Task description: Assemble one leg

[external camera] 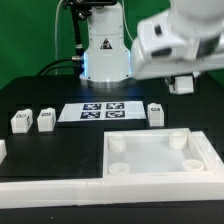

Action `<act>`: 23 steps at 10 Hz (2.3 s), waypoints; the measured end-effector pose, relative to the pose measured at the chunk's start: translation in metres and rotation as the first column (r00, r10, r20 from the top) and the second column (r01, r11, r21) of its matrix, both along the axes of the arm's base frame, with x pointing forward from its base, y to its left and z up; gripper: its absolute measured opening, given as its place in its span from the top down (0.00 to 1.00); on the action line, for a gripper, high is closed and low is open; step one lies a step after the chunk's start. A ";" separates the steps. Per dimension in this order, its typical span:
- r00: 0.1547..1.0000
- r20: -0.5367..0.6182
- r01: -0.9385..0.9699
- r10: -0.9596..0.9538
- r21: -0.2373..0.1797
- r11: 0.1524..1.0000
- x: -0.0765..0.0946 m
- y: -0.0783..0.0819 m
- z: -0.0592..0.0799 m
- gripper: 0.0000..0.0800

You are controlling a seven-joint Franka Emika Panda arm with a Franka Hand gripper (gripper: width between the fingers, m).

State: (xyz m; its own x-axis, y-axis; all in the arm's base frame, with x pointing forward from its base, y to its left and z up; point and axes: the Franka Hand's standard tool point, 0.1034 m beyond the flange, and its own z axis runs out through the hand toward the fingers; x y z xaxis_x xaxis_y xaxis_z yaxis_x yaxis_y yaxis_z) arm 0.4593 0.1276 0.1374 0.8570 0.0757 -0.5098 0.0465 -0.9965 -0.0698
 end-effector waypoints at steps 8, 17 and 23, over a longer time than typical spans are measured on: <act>0.759 0.651 -0.072 0.028 0.041 0.997 0.100 -0.048 0.055 0.64; 0.480 0.877 -0.077 -0.020 0.065 0.995 0.131 -0.030 0.027 0.64; 0.456 0.890 -0.082 -0.032 0.077 0.994 0.147 -0.021 0.015 0.64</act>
Offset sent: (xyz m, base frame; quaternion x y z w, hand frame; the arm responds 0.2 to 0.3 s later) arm 0.0000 0.0000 0.0000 0.0000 0.1790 0.0000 0.9838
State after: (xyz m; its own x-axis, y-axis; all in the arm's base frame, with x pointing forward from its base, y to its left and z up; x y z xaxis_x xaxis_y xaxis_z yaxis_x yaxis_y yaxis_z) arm 0.6060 0.1069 0.1529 0.8361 0.1033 0.5388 0.1649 -0.9840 -0.0672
